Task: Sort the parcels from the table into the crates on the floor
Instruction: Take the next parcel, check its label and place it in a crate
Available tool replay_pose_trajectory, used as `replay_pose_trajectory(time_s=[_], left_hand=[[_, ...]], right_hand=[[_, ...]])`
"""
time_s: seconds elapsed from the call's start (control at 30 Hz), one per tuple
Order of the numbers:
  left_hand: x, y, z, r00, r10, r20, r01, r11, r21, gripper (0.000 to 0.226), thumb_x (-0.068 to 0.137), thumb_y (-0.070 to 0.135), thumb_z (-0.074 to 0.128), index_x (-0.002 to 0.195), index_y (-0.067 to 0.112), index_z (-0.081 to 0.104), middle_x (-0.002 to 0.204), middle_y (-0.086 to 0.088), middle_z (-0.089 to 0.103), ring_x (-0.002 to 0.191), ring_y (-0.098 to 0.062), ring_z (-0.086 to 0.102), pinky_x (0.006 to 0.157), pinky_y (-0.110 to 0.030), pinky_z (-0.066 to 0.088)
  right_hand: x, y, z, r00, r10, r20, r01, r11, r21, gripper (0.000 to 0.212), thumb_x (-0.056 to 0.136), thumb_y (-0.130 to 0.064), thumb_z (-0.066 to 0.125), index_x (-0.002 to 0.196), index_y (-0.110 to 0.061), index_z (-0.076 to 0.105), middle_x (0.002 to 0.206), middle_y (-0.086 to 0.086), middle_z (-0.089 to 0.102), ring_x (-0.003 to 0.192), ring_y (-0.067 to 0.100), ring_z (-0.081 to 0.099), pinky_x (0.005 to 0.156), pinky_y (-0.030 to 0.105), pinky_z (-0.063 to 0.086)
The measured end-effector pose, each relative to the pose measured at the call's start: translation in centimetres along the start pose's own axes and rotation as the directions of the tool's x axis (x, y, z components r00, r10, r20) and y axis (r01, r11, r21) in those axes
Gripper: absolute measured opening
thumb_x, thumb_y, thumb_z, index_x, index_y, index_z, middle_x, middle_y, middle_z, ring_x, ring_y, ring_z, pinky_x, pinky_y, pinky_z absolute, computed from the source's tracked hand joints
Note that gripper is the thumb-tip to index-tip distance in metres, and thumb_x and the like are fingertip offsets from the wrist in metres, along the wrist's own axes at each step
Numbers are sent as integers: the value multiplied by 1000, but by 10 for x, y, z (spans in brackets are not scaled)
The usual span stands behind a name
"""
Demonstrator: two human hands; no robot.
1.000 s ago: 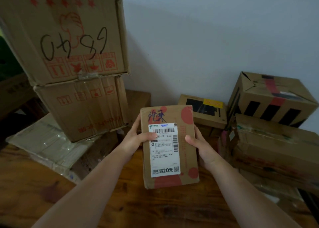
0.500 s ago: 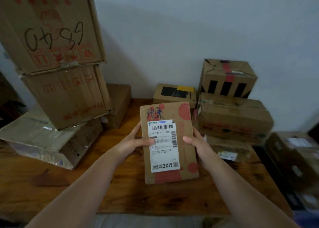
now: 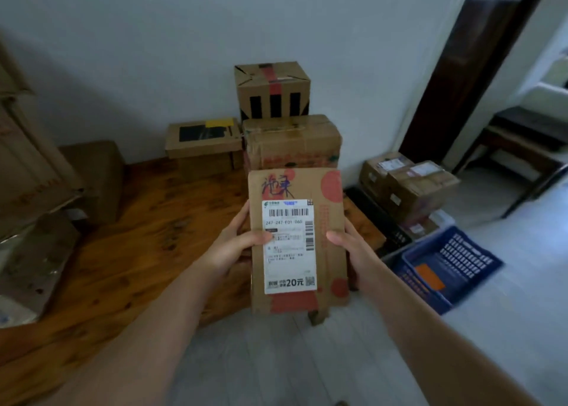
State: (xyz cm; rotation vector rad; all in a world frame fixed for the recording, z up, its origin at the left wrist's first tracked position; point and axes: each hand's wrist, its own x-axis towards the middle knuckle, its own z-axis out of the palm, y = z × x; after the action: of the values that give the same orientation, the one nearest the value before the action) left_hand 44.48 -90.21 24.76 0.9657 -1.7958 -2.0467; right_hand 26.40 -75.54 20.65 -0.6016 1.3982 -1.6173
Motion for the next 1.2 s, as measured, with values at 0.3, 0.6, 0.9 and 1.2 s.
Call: replay_pose_trajectory(time_s=[0.3,0.6,0.9,1.2], left_hand=[[48,1,159,991,-43,126,37,998,48,112,37,50,79,140,42,34,110,6,67,98,-16,64,77,-37,49],[129,-14,386,977,-139,164,148,988,-44,78,59,38,80,127,23,45,112,-7,66,102,-26,63,93,-46,48],[223,-5,453,982,-155,105,161,986,-46,64,70,30,75,126,20,47,106,-7,69,96,-25,66,82,-39,51],[382,15,493,978,-204,51,207,975,-76,56,76,26,72,126,20,49,107,-8,68,98,-28,65,93,-48,47]], right_hand=[[-55,-18,-151,989,-11,-146,27,994,107,70,71,-20,68,137,-22,45,121,13,65,109,35,62,95,56,47],[-89,-68,-368,962,35,-272,-14,997,79,61,73,-22,72,131,-17,53,115,15,68,104,35,66,85,49,55],[-33,-78,-459,926,168,-338,-123,981,149,55,74,-32,70,125,-17,56,107,7,72,96,25,70,68,35,58],[110,-102,-552,895,256,-365,-243,967,81,46,88,-31,65,131,-21,52,117,3,68,107,25,65,96,51,49]])
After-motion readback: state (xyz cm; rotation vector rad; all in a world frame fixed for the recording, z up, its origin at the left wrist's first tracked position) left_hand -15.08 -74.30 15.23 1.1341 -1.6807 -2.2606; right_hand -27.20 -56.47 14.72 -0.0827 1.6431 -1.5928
